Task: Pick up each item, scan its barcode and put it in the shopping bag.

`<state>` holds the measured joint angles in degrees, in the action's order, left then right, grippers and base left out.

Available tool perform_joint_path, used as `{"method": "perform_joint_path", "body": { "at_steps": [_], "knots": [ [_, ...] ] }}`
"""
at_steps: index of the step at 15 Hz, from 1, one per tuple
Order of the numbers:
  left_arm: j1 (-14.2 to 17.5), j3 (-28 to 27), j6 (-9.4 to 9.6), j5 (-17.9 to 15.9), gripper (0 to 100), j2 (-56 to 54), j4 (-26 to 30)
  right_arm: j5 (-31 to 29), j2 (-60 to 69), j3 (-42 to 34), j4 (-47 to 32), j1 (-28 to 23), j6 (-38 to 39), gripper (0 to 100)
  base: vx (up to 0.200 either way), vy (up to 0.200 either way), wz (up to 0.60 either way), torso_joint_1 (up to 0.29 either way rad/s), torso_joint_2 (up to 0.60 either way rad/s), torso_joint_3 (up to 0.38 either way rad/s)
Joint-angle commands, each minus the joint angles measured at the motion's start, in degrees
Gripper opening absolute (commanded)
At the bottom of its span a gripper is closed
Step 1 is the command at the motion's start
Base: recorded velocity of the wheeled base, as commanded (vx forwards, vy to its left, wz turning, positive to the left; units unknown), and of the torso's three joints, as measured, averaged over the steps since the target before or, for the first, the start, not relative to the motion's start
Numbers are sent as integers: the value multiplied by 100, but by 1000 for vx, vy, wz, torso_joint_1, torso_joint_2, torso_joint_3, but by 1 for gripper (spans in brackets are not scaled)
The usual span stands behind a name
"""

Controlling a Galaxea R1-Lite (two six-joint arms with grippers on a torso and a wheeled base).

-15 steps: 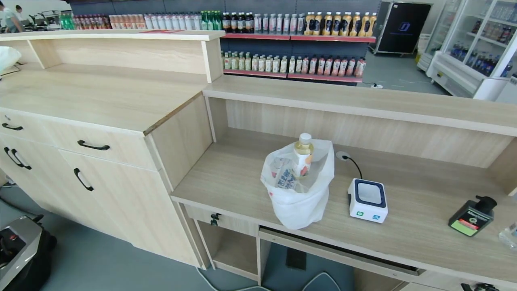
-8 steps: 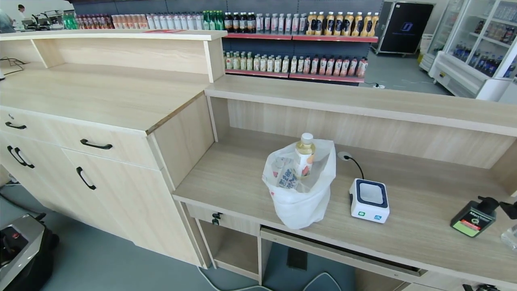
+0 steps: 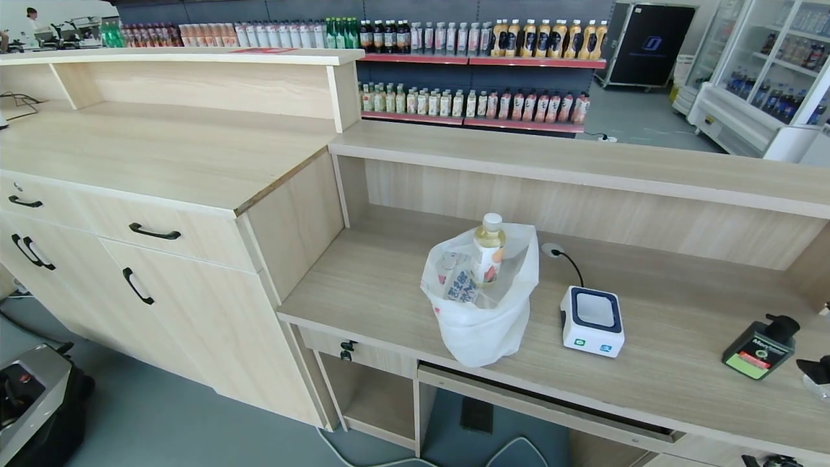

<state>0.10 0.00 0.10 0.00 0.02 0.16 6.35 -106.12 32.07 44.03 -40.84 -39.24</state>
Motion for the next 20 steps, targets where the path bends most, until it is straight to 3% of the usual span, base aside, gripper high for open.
{"method": "perform_joint_path", "body": {
  "at_steps": [1,7,10,20],
  "knots": [
    [-1,0,-1,0,100,-2,2,314,-410,203,149,-3,13,100,0,0,0,0,0,0],
    [-1,0,-1,0,100,-2,2,472,-928,379,694,67,-40,100,0,0,0,0,0,0],
    [-1,0,-1,0,100,-2,2,912,-1165,387,958,129,-128,100,0,0,0,0,0,0],
    [-1,0,-1,0,100,-2,2,1105,-1614,739,1020,410,-251,100,0,0,0,0,0,0]
  ]
}}
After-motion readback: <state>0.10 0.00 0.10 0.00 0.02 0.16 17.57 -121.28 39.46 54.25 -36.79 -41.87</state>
